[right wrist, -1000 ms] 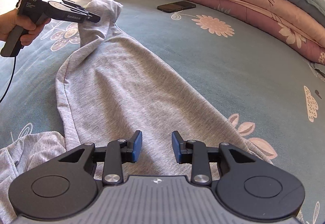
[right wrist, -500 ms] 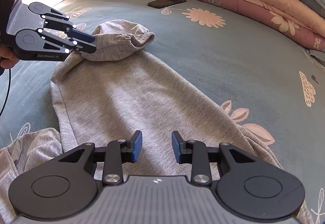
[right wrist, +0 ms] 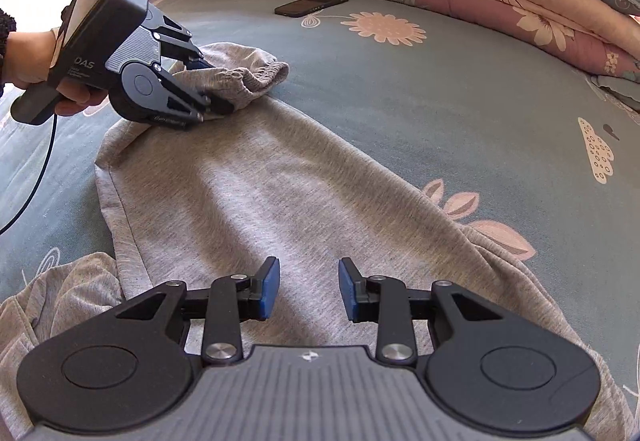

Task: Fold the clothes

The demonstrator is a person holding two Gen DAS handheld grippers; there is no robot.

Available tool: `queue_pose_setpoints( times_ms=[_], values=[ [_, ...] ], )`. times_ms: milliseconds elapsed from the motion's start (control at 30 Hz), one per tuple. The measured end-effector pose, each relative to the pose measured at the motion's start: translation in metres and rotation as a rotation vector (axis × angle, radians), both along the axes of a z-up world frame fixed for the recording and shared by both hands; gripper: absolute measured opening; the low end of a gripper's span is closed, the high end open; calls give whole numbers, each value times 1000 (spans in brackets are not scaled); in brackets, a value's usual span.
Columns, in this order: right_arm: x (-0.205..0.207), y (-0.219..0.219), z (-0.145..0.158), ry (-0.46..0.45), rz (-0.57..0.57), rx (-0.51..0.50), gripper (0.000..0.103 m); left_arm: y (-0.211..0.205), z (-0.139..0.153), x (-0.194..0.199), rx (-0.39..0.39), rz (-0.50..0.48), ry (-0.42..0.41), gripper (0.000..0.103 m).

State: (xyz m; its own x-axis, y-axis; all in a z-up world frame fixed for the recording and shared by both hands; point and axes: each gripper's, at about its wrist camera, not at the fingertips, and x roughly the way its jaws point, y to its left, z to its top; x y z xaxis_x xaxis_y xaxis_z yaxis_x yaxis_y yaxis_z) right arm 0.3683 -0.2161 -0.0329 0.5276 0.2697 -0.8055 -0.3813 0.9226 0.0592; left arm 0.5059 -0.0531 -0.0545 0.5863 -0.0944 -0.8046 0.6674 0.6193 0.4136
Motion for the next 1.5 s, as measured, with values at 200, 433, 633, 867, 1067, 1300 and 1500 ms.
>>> queue_pose_setpoints(
  times_ms=[200, 433, 633, 867, 1067, 1300, 1500],
  values=[
    [-3, -4, -3, 0, 9, -22, 36, 70, 49, 11, -137, 217, -35, 4],
    [4, -6, -5, 4, -13, -25, 36, 185, 56, 32, -162, 605, -78, 4],
    [7, 3, -7, 8, 16, -56, 37, 254, 5, 33, -170, 881, 35, 12],
    [6, 17, -7, 14, 57, -70, 40, 288, 0, 20, -334, 1029, 41, 21],
    [8, 22, -5, 10, 61, -66, 41, 287, 19, 38, -267, 1009, -16, 39],
    [9, 15, -2, 9, 49, -65, 41, 306, 29, 42, -412, 1141, 32, 50],
    [18, 12, 5, 36, 31, -32, 41, 315, 16, 27, -460, 1188, 19, 51]
  ],
)
